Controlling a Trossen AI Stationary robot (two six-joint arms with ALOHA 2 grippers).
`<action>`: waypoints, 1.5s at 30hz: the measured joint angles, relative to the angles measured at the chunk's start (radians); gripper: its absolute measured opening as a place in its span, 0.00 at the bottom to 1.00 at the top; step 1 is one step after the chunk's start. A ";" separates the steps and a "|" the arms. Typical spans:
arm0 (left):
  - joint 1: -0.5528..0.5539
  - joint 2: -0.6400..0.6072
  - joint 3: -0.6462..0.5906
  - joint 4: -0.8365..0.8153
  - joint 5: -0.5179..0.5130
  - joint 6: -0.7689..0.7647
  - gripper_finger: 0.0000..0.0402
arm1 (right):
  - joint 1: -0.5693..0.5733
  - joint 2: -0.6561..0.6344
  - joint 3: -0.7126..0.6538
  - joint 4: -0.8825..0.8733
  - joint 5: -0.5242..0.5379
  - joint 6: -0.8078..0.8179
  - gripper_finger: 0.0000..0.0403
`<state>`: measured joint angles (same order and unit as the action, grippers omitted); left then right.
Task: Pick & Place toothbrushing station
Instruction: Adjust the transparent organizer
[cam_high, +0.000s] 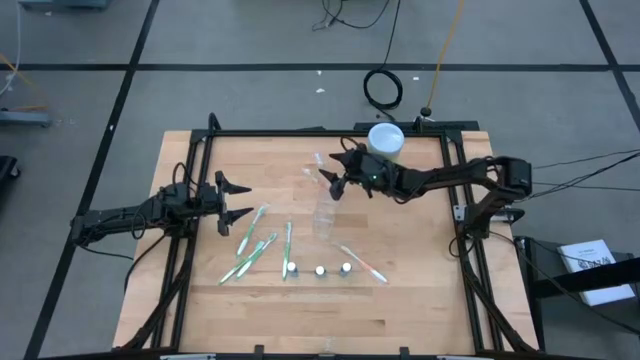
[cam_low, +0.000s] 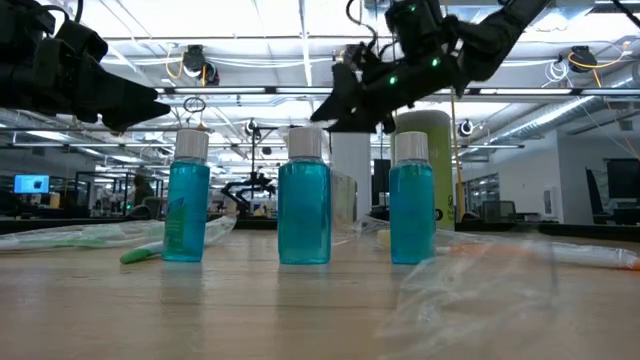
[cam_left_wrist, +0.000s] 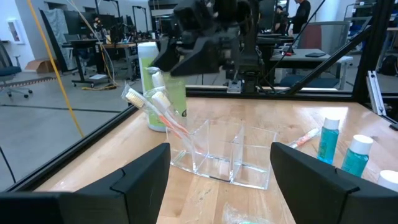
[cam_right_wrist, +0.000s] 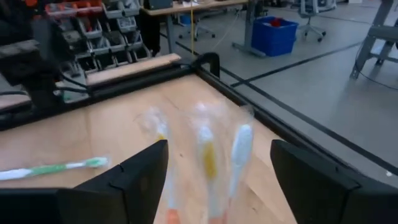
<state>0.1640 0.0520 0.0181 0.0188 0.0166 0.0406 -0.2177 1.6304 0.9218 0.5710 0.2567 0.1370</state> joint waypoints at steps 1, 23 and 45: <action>0.000 0.000 0.000 0.000 0.000 0.000 0.71 | 0.007 -0.016 0.000 -0.014 0.000 -0.004 0.70; 0.000 0.000 0.000 0.000 0.000 0.000 0.71 | 0.172 -0.098 -0.157 -0.417 0.117 0.040 0.58; 0.000 0.000 0.000 0.000 0.000 0.000 0.71 | 0.100 -0.046 -0.204 -0.212 0.192 0.021 0.55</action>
<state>0.1639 0.0520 0.0181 0.0188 0.0166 0.0406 -0.1177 1.5842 0.7174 0.3590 0.4490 0.1579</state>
